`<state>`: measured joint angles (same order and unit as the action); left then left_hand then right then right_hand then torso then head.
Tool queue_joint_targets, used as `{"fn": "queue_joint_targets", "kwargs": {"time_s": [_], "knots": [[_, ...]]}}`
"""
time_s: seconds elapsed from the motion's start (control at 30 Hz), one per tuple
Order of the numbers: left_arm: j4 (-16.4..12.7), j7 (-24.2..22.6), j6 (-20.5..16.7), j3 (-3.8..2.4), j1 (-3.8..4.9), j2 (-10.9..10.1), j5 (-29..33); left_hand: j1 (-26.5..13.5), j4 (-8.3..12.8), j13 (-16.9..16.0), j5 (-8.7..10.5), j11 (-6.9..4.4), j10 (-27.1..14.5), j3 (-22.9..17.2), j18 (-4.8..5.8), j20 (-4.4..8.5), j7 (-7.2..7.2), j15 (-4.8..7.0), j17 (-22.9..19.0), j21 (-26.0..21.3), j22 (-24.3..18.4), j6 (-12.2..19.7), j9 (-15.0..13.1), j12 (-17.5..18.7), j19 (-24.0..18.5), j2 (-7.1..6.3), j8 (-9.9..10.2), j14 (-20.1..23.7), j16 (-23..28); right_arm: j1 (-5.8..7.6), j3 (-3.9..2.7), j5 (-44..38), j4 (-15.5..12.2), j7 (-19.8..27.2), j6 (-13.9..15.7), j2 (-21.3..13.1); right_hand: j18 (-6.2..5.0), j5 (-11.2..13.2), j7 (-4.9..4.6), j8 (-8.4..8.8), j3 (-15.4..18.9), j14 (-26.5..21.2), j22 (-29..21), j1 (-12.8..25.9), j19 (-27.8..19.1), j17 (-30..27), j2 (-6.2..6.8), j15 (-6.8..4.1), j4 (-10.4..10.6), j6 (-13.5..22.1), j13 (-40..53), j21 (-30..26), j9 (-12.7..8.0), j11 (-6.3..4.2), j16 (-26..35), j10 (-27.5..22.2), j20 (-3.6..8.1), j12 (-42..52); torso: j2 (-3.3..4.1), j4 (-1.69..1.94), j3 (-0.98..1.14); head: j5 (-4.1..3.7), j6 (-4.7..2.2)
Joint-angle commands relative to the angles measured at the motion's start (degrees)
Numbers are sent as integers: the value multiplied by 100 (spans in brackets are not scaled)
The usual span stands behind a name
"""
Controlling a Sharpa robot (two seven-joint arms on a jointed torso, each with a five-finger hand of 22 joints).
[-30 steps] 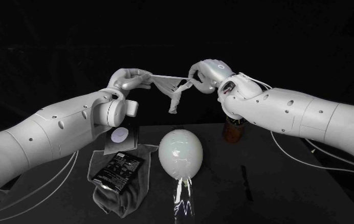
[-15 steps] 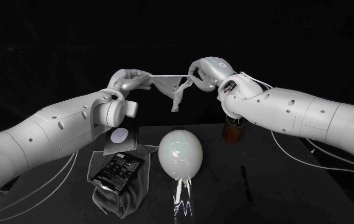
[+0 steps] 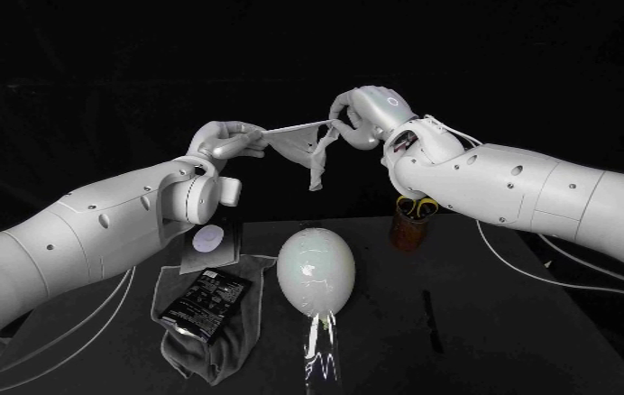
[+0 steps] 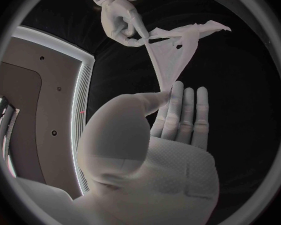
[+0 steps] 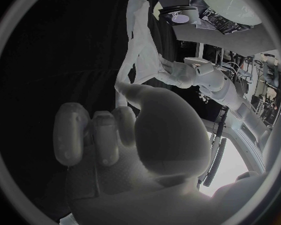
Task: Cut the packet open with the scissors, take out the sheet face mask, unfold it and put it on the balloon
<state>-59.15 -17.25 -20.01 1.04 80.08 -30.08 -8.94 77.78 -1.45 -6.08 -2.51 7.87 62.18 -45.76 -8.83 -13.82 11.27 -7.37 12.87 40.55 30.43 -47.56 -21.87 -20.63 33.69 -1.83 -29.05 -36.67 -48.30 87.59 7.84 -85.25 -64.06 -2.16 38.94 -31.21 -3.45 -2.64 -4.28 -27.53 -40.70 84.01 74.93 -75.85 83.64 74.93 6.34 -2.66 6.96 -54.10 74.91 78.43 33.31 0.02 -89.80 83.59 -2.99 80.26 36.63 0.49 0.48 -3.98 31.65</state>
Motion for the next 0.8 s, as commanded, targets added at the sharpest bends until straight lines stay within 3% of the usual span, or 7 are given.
{"fn": "queue_joint_targets", "kwargs": {"time_s": [0.03,0.43,0.57,0.7,0.77,0.8], "knots": [[-8,-192,-40,-14,42,0,200,-6,-2,7,-24,0,26,-13,-63,-38,-8,5,-11,26,8,-36,-1257,23,-20,26,-10,-38,24,27,-3,-1,62,62,11,1,99,-14,-11,-240,-36,599,1184,-9,95,1507,-17,-57,10,-43,597,12,6,5,-20,97,-7,16,-8,3,-5,-7,-2],[-157,-373,-47,-46,369,-64,298,-8,-6,18,-24,1,45,-14,-61,-50,-8,4,-29,22,7,-36,-1271,61,-46,26,-5,-43,36,-139,72,78,163,114,-182,41,95,-14,-11,-238,-38,599,1178,-8,85,1507,-16,-57,12,-44,592,-8,2,5,-20,94,-6,10,-6,8,5,17,22],[-178,-376,-46,-91,408,-61,306,-8,-6,19,-24,0,47,-14,-61,-51,-8,4,-30,22,7,-36,-1272,64,-48,28,-5,-44,37,-166,81,86,176,113,-179,55,95,-14,-11,-238,-38,599,1178,-8,85,1507,-16,-57,12,-44,592,-8,2,5,-20,94,-6,10,-9,4,1,39,-1],[-216,-381,-31,-112,425,-67,303,-8,-6,19,-24,0,50,-13,-61,-52,-8,4,-32,22,7,-36,-1274,68,-49,26,-5,-45,38,-177,84,90,164,107,-129,50,95,-14,-11,-238,-38,599,1178,-8,85,1507,-16,-57,12,-44,592,-8,2,5,-20,94,-6,10,-7,4,0,5,23],[-161,-313,-2,-110,432,-63,282,-3,-2,23,-25,-1,55,-15,-65,-53,-9,5,-37,24,8,-34,-1278,81,-52,29,-2,-48,41,-178,84,101,144,105,-92,37,95,-14,-11,-237,-39,599,1179,-9,86,1507,-17,-57,12,-44,595,-6,-1,5,-20,96,-6,12,-2,2,-4,28,21],[-131,-249,20,-88,437,-57,267,-3,-2,23,-25,-1,56,-15,-65,-53,-9,5,-38,24,9,-34,-1279,82,-52,29,-2,-49,41,-177,83,113,130,105,-80,30,96,-14,-11,-236,-40,599,1179,-9,86,1507,-18,-57,12,-44,595,-5,-2,5,-20,96,-6,12,-13,14,3,42,14]]}}
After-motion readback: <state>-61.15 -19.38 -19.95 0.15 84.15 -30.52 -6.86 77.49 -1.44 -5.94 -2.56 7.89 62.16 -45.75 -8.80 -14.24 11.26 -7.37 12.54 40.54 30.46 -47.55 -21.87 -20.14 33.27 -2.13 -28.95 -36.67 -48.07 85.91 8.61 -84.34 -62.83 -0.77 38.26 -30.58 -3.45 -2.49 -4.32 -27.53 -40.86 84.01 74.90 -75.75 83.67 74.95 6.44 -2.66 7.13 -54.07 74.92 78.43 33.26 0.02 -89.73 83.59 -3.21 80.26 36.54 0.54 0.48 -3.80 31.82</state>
